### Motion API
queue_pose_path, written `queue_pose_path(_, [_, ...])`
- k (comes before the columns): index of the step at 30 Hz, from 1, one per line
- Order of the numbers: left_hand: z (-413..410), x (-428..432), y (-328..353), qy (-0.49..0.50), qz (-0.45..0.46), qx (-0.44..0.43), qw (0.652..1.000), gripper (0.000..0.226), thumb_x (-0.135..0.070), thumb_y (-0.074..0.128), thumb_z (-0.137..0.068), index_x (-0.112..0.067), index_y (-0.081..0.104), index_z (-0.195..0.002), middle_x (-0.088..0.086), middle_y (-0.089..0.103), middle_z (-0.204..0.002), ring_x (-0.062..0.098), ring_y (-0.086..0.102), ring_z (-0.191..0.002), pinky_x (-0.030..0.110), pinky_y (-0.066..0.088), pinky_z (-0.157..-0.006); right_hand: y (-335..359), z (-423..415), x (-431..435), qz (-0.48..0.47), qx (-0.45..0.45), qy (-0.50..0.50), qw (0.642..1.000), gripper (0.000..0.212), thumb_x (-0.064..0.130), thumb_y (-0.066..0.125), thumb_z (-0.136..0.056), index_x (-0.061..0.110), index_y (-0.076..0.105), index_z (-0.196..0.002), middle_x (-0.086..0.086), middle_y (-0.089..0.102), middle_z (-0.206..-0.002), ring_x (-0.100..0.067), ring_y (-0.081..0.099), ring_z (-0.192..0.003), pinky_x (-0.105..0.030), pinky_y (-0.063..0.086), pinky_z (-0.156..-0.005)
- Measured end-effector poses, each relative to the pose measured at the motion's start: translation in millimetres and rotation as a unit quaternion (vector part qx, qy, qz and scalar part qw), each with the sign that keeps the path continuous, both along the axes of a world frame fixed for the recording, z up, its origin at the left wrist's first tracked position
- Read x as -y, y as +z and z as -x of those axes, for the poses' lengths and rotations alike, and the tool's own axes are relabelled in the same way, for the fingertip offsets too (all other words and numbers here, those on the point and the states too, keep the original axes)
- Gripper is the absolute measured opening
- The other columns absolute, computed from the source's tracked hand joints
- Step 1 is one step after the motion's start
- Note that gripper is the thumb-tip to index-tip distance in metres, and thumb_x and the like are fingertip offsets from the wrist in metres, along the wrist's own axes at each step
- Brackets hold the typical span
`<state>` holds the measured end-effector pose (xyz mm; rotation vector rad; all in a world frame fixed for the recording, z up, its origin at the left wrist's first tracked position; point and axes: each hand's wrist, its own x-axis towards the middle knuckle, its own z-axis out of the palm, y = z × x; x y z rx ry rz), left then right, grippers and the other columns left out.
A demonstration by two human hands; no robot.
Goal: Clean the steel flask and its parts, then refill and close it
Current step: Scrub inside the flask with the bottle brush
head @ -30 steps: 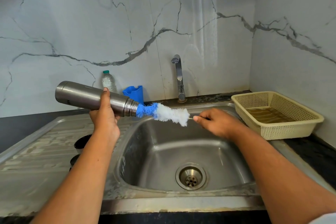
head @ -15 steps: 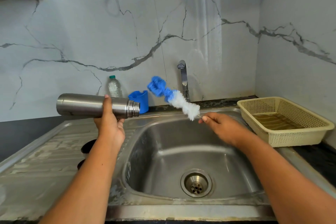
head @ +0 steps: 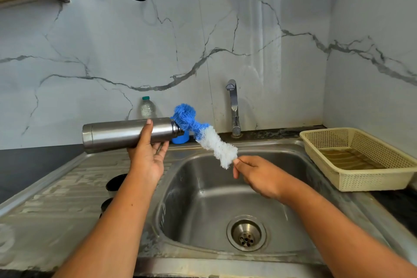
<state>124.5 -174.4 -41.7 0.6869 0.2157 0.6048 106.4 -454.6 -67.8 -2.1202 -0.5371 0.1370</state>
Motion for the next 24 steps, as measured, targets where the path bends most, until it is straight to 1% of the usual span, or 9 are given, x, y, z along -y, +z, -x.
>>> queue_pose_path(2, [-0.1, 5.9, -0.7, -0.006, -0.016, -0.002, 1.0, 0.074, -0.026, 0.091, -0.074, -0.022, 0.053, -0.138, 0.007, 0.07, -0.127, 0.024, 0.071, -0.111, 0.042, 0.061, -0.091, -0.5, 2.1, -5.2, -0.009, -0.024, 0.007, 1.0, 0.043, 0.043, 0.036, -0.108, 0.014, 0.062, -0.09, 0.004, 0.037, -0.055, -0.01, 0.029, -0.043, -0.026, 0.025, -0.043])
queue_pose_path(5, [-1.6, 17.5, -4.3, -0.013, -0.049, -0.024, 0.998, 0.066, -0.023, 0.089, -0.078, -0.023, 0.056, -0.135, 0.004, 0.072, -0.124, 0.022, 0.072, -0.11, 0.042, 0.06, -0.094, -2.7, 3.8, -13.5, -0.011, -0.038, 0.0, 0.999, 0.04, 0.042, 0.036, -0.108, 0.017, 0.056, -0.085, 0.01, 0.034, -0.048, -0.009, 0.025, -0.04, -0.022, 0.021, -0.04])
queue_pose_path(9, [-1.7, 10.5, 1.9, 0.017, -0.021, -0.011, 1.0, 0.072, -0.024, 0.092, -0.074, -0.023, 0.055, -0.136, 0.005, 0.071, -0.125, 0.023, 0.072, -0.108, 0.041, 0.064, -0.084, 0.2, 4.9, -6.9, -0.009, -0.079, 0.014, 0.997, 0.038, 0.043, 0.036, -0.108, 0.019, 0.05, -0.082, 0.006, 0.032, -0.053, -0.012, 0.022, -0.044, -0.023, 0.018, -0.043])
queue_pose_path(11, [-1.3, 6.9, 2.8, 0.023, -0.005, 0.001, 1.0, 0.072, -0.025, 0.092, -0.074, -0.022, 0.055, -0.135, 0.006, 0.071, -0.124, 0.023, 0.072, -0.106, 0.04, 0.064, -0.083, 0.7, 7.0, -6.7, -0.009, -0.088, 0.022, 0.996, 0.037, 0.043, 0.036, -0.108, 0.02, 0.049, -0.081, 0.006, 0.032, -0.053, -0.012, 0.021, -0.044, -0.023, 0.017, -0.043])
queue_pose_path(13, [-1.4, 13.7, -0.3, 0.012, -0.013, -0.008, 1.0, 0.073, -0.025, 0.092, -0.073, -0.022, 0.054, -0.135, 0.006, 0.073, -0.122, 0.023, 0.074, -0.104, 0.041, 0.064, -0.083, 0.2, 8.4, -14.5, -0.009, -0.073, 0.021, 0.997, 0.038, 0.043, 0.036, -0.108, 0.02, 0.047, -0.08, 0.006, 0.032, -0.053, -0.012, 0.022, -0.044, -0.022, 0.018, -0.042])
queue_pose_path(15, [-3.3, 21.0, -3.6, 0.005, -0.029, -0.025, 0.999, 0.075, -0.026, 0.093, -0.073, -0.021, 0.054, -0.136, 0.005, 0.073, -0.122, 0.023, 0.075, -0.102, 0.04, 0.064, -0.08, -1.3, 7.0, -20.7, -0.001, -0.047, 0.009, 0.999, 0.038, 0.042, 0.035, -0.108, 0.02, 0.045, -0.079, 0.007, 0.032, -0.052, -0.01, 0.023, -0.042, -0.021, 0.02, -0.04])
queue_pose_path(17, [-3.6, 19.0, -1.8, 0.009, -0.019, -0.019, 1.0, 0.074, -0.025, 0.093, -0.072, -0.02, 0.055, -0.136, 0.005, 0.073, -0.122, 0.023, 0.075, -0.102, 0.039, 0.065, -0.079, -1.8, 5.2, -17.0, 0.013, -0.032, 0.001, 0.999, 0.039, 0.043, 0.035, -0.108, 0.02, 0.045, -0.079, 0.007, 0.034, -0.053, -0.008, 0.025, -0.04, -0.02, 0.022, -0.038])
queue_pose_path(21, [-1.1, 8.4, 3.7, 0.021, 0.009, 0.012, 1.0, 0.071, -0.025, 0.092, -0.074, -0.02, 0.055, -0.134, 0.008, 0.072, -0.123, 0.024, 0.074, -0.104, 0.041, 0.064, -0.083, -1.2, 7.2, -9.6, 0.016, -0.057, 0.022, 0.998, 0.038, 0.046, 0.036, -0.107, 0.021, 0.047, -0.081, 0.006, 0.034, -0.056, -0.011, 0.024, -0.045, -0.024, 0.02, -0.041])
queue_pose_path(24, [-3.0, 20.2, -2.9, 0.008, -0.018, -0.017, 1.0, 0.07, -0.023, 0.092, -0.075, -0.02, 0.054, -0.134, 0.006, 0.073, -0.121, 0.023, 0.075, -0.102, 0.043, 0.063, -0.085, -1.8, 8.6, -22.8, 0.004, -0.038, 0.019, 0.999, 0.038, 0.043, 0.035, -0.108, 0.02, 0.045, -0.081, 0.006, 0.033, -0.055, -0.01, 0.024, -0.043, -0.022, 0.02, -0.041])
